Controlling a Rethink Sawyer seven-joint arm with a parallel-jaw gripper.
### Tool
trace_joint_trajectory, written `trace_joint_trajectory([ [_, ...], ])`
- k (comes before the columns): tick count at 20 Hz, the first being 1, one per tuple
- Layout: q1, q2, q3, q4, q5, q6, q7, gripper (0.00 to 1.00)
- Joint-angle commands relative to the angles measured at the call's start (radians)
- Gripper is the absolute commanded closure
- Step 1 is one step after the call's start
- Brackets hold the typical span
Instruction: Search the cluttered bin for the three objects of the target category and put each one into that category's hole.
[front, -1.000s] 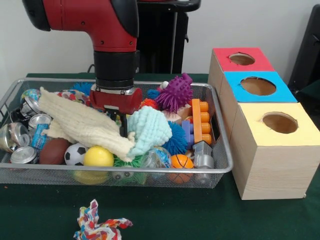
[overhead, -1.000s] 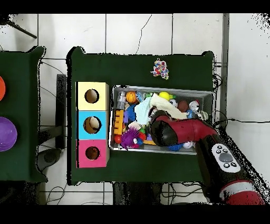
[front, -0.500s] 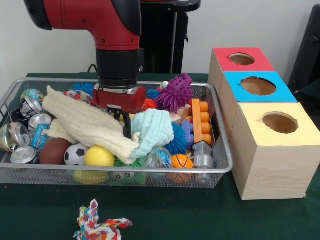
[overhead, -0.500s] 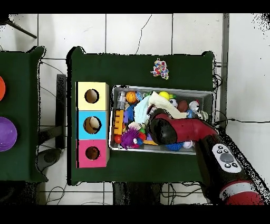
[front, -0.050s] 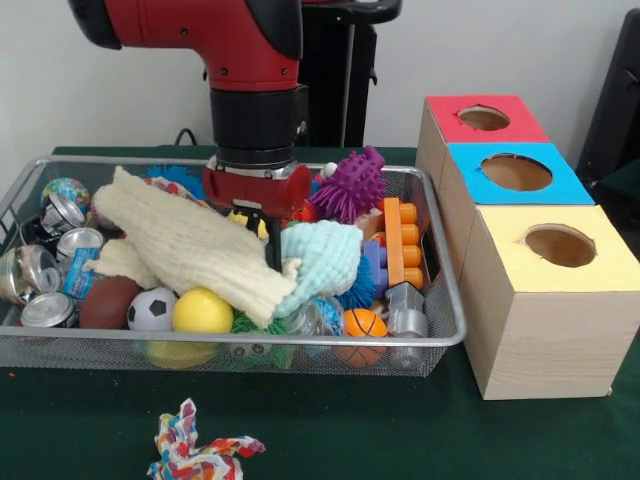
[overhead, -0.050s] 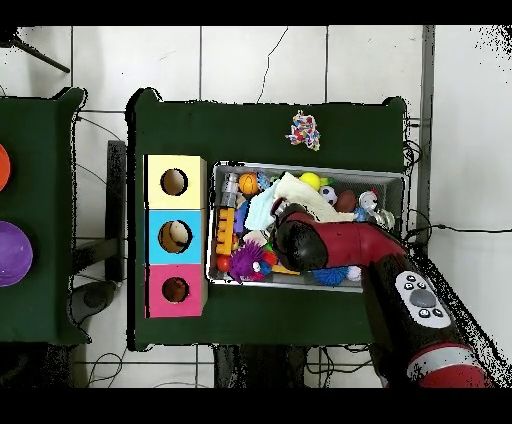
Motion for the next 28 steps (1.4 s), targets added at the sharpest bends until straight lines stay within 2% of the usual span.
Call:
trace_joint_trajectory([
  [1, 0.053, -0.026, 0.043, 0.036, 0.104, 0.123, 0.076, 1.00],
  [2, 0.047, -0.031, 0.067, 0.075, 0.165, 0.135, 0.124, 1.00],
  [4, 0.059, -0.042, 0.070, 0.103, 0.219, 0.145, 0.167, 1.00],
  [8, 0.083, -0.071, 0.047, 0.141, 0.293, 0.159, 0.184, 1.00],
  [13, 0.118, -0.095, 0.007, 0.170, 0.334, 0.147, 0.169, 1.00],
  [16, 0.168, -0.119, -0.053, 0.192, 0.345, 0.144, 0.185, 1.00],
  [19, 0.209, -0.124, -0.121, 0.180, 0.323, 0.162, 0.162, 1.00],
  [23, 0.251, -0.097, -0.224, 0.140, 0.276, 0.185, 0.121, 1.00],
  [28, 0.288, -0.071, -0.300, 0.112, 0.257, 0.187, 0.093, 1.00],
])
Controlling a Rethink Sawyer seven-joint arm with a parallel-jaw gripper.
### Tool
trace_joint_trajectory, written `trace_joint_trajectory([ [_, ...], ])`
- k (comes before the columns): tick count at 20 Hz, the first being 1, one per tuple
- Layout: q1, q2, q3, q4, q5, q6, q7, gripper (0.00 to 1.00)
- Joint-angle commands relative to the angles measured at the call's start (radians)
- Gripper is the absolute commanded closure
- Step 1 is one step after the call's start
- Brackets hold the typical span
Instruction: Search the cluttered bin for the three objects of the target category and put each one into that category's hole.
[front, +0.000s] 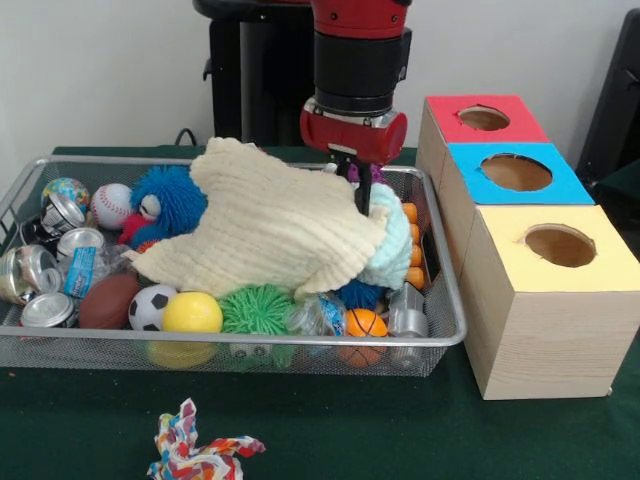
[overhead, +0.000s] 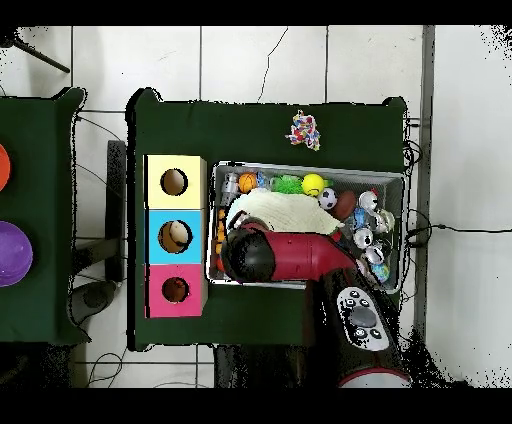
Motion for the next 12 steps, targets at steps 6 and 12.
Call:
trace_joint_trajectory([
  [6, 0.065, 0.074, -0.223, -0.047, -0.067, 0.109, 0.044, 1.00],
  [12, 0.034, 0.103, -0.236, -0.069, -0.114, 0.086, -0.024, 1.00],
])
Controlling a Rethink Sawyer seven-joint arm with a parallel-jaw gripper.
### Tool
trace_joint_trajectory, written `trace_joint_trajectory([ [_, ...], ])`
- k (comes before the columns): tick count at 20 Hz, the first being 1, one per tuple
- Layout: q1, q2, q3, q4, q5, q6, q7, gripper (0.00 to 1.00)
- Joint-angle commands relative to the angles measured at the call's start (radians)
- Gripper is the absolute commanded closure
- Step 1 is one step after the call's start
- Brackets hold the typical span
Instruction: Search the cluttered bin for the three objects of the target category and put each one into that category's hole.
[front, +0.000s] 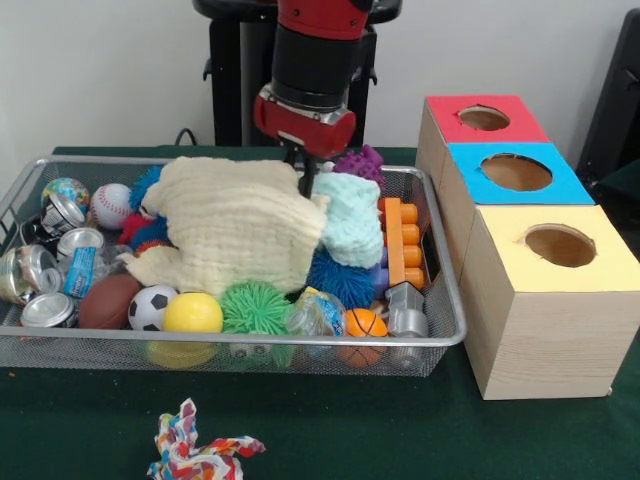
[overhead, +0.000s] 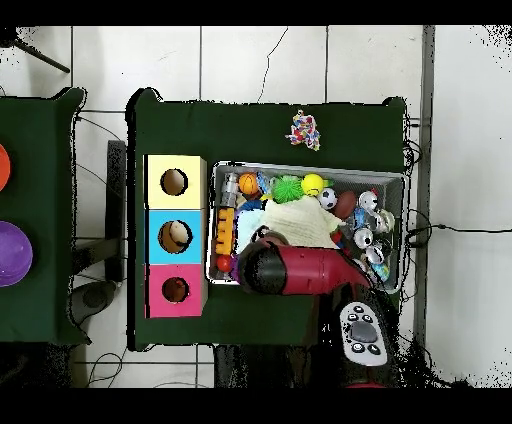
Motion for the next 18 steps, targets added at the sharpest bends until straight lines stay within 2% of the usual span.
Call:
trace_joint_trajectory([
  [1, -0.025, 0.077, -0.070, -0.064, -0.091, 0.082, -0.027, 1.00],
  [7, -0.039, 0.100, -0.084, -0.094, -0.128, 0.057, -0.037, 1.00],
  [12, -0.004, 0.118, -0.149, -0.136, -0.179, 0.041, -0.019, 1.00],
  [18, 0.001, 0.148, -0.197, -0.182, -0.234, 0.001, -0.014, 1.00],
])
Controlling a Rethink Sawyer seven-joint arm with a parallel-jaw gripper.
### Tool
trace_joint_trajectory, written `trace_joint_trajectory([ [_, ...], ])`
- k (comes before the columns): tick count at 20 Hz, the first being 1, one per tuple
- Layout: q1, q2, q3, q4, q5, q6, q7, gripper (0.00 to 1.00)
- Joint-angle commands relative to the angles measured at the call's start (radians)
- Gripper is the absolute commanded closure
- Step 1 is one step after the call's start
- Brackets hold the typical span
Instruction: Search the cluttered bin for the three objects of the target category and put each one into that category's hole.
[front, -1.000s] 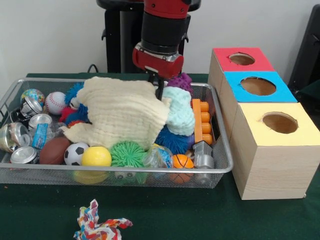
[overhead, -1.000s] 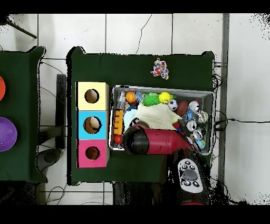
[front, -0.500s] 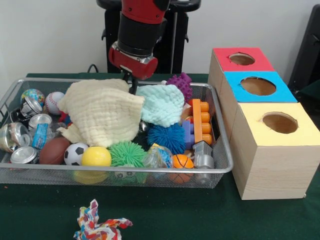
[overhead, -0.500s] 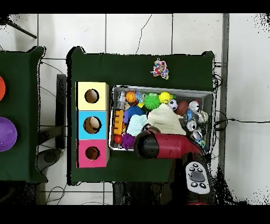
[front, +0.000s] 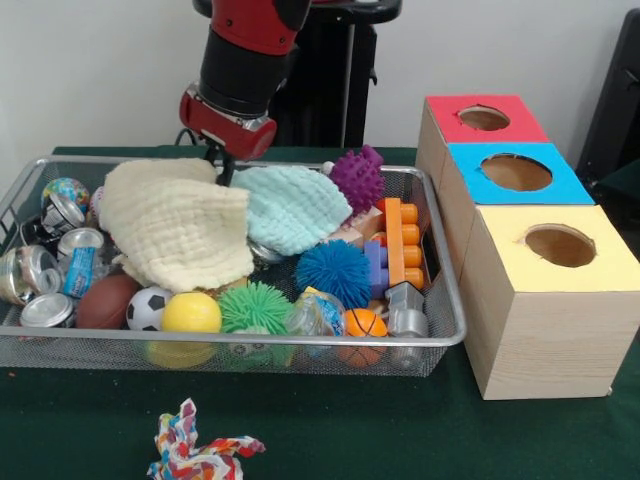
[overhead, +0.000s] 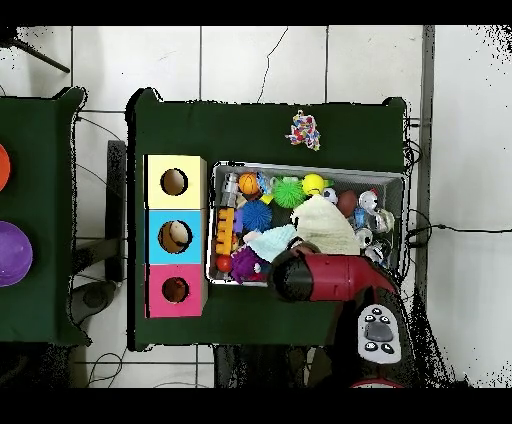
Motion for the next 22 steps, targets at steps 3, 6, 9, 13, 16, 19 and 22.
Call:
trace_joint_trajectory([
  [3, -0.009, 0.079, -0.069, -0.111, -0.127, -0.020, -0.015, 1.00],
  [6, -0.055, 0.074, -0.049, -0.110, -0.160, -0.038, -0.047, 1.00],
  [9, -0.099, 0.068, -0.024, -0.116, -0.186, -0.043, -0.073, 1.00],
  [13, -0.139, 0.076, 0.004, -0.133, -0.217, -0.048, -0.087, 1.00],
  [16, -0.147, 0.089, 0.014, -0.144, -0.231, -0.057, -0.070, 1.00],
  [19, -0.151, 0.095, 0.015, -0.152, -0.248, -0.064, -0.059, 1.00],
  [22, -0.178, 0.092, 0.042, -0.162, -0.258, -0.048, -0.078, 1.00],
])
